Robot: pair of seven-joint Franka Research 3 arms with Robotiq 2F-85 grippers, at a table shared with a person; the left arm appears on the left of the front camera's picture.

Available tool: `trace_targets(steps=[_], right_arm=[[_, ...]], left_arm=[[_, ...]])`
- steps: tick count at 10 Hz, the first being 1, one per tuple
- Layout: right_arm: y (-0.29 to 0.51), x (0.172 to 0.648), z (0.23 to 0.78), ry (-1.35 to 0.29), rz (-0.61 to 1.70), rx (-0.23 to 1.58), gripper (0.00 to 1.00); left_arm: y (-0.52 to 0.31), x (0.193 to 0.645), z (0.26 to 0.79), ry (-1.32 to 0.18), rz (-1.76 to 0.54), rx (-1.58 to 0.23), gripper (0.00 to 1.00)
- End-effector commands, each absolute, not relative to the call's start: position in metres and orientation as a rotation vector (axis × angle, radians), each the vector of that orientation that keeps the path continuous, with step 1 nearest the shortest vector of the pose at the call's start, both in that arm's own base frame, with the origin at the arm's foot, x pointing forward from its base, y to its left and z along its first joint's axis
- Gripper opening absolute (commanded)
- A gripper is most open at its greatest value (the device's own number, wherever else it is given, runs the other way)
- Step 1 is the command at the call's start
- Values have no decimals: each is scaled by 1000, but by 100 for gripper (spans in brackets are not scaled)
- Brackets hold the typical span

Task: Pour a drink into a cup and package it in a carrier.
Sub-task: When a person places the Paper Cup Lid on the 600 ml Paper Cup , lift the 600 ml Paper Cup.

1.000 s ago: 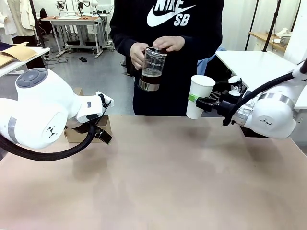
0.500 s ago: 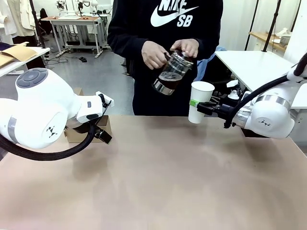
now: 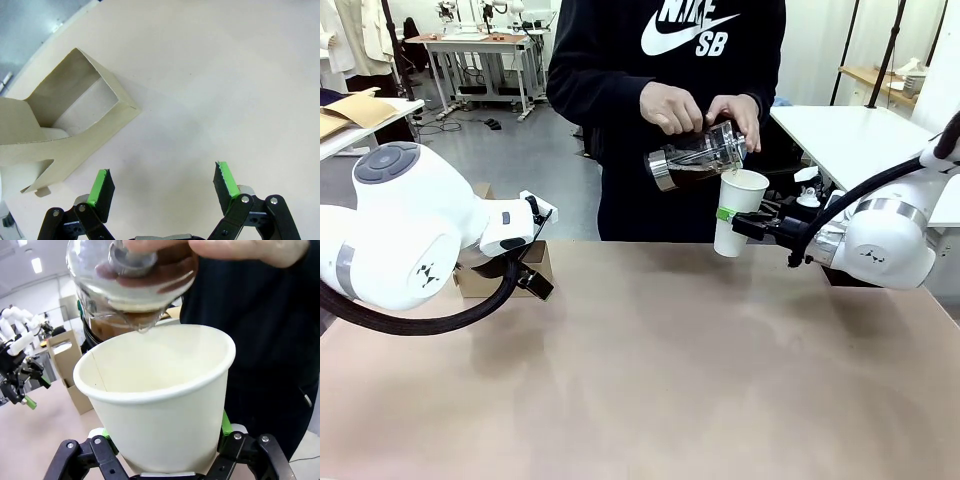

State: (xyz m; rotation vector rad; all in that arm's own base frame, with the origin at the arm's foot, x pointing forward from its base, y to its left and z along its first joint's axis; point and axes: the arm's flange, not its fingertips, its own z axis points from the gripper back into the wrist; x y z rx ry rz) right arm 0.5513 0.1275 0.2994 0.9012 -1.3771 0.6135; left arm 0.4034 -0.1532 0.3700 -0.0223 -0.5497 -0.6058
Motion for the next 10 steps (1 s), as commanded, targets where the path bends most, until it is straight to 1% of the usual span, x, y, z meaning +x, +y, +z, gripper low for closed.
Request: trace_targets(steps=[1, 10], right_arm=[[131, 550, 302, -1395, 600, 898, 84], [131, 550, 302, -1395, 600, 898, 84]], left_arm=[[-152, 403, 370, -550, -604, -25, 100], [-152, 403, 370, -550, -604, -25, 100]])
